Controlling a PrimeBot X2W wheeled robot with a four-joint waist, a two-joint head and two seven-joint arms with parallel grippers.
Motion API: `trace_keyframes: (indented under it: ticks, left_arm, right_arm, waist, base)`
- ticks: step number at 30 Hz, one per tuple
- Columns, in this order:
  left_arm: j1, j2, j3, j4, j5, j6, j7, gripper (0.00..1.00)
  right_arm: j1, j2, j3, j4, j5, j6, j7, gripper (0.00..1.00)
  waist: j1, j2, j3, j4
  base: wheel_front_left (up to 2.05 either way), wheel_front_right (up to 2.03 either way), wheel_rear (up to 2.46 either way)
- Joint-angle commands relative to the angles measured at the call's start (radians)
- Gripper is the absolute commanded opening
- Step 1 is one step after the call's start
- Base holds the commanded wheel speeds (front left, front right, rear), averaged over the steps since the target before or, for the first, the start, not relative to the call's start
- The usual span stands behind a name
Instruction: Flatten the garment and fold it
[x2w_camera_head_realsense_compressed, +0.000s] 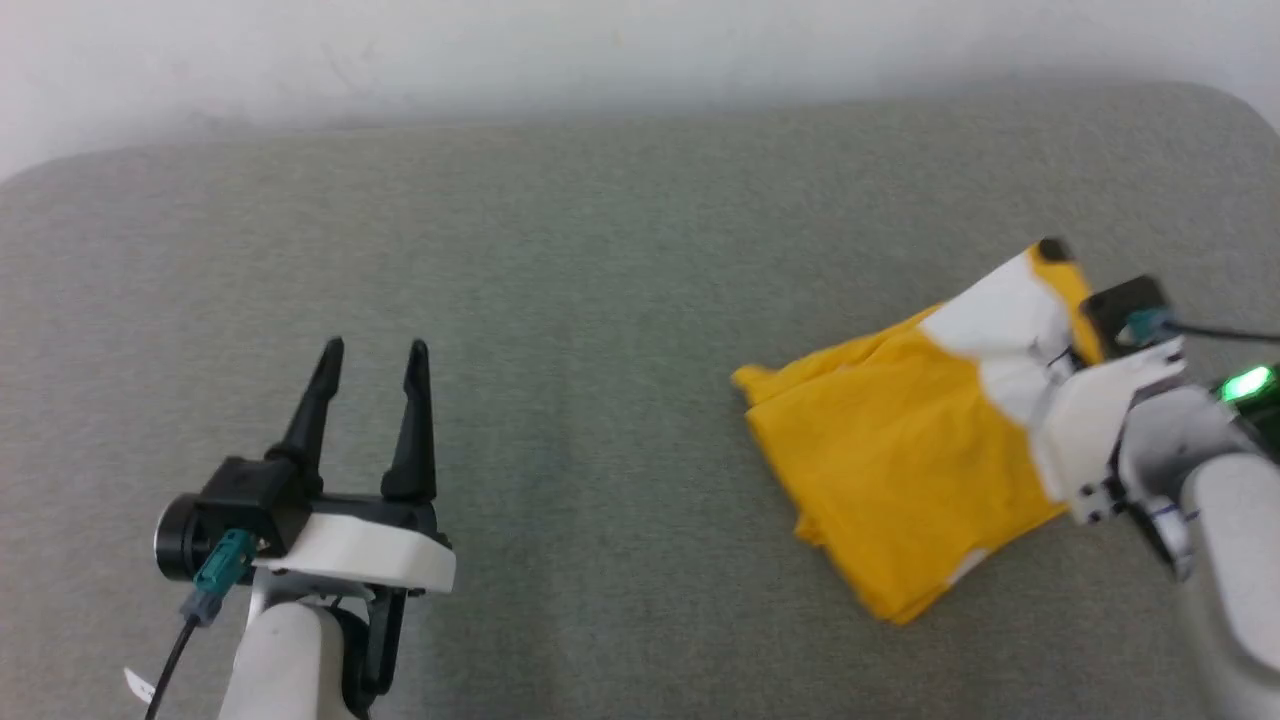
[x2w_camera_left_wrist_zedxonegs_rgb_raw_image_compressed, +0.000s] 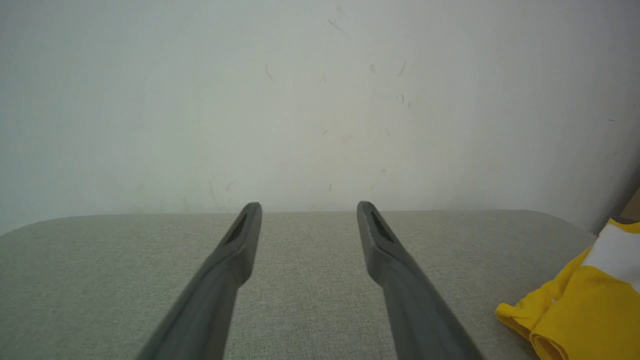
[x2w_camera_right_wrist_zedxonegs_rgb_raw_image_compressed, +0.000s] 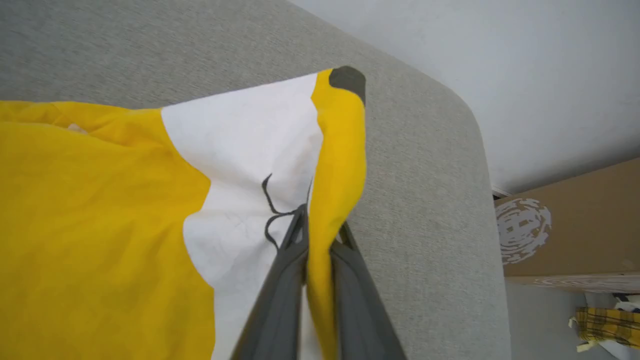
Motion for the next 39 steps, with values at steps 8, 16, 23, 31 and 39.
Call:
trace_keyframes:
  ticks: [8, 16, 23, 31, 39]
  left_arm:
    - [-0.074, 0.014, 0.006, -0.041, 0.033, -0.003, -0.005, 1.0]
    - [-0.121, 0.054, -0.003, -0.058, 0.055, -0.007, -0.005, 1.0]
    - [-0.141, 0.079, -0.015, -0.06, 0.064, -0.009, -0.005, 1.0]
    - [-0.14, 0.089, -0.019, -0.056, 0.062, -0.01, -0.005, 1.0]
    - [-0.124, 0.056, -0.035, -0.022, 0.04, -0.007, -0.005, 1.0]
  right_arm:
    - [-0.151, -0.081, -0.146, 0.148, -0.096, -0.002, -0.122, 0.0]
    - [-0.263, -0.063, -0.433, 0.272, -0.209, -0.002, -0.216, 0.0]
    - [-0.319, -0.06, -0.631, 0.309, -0.354, -0.002, -0.284, 0.0]
    - [-0.35, -0.049, -0.765, 0.362, -0.434, -0.002, -0.35, 0.3]
    - [-0.352, -0.086, -0.811, 0.456, -0.396, -0.002, -0.479, 1.0]
  waist:
    - [-0.0001, 0.0, 0.167, -0.154]
    - [-0.0001, 0.0, 0.261, -0.172]
    - [-0.0001, 0.0, 0.304, -0.144]
    - [-0.0001, 0.0, 0.299, -0.114]
    - [-0.0001, 0.0, 0.201, -0.072]
  base:
    - [0.0, 0.0, 0.0]
    - [0.0, 0.0, 0.0]
    - [0.0, 0.0, 0.0]
    - [0.0, 0.0, 0.0]
    - [0.0, 0.0, 0.0]
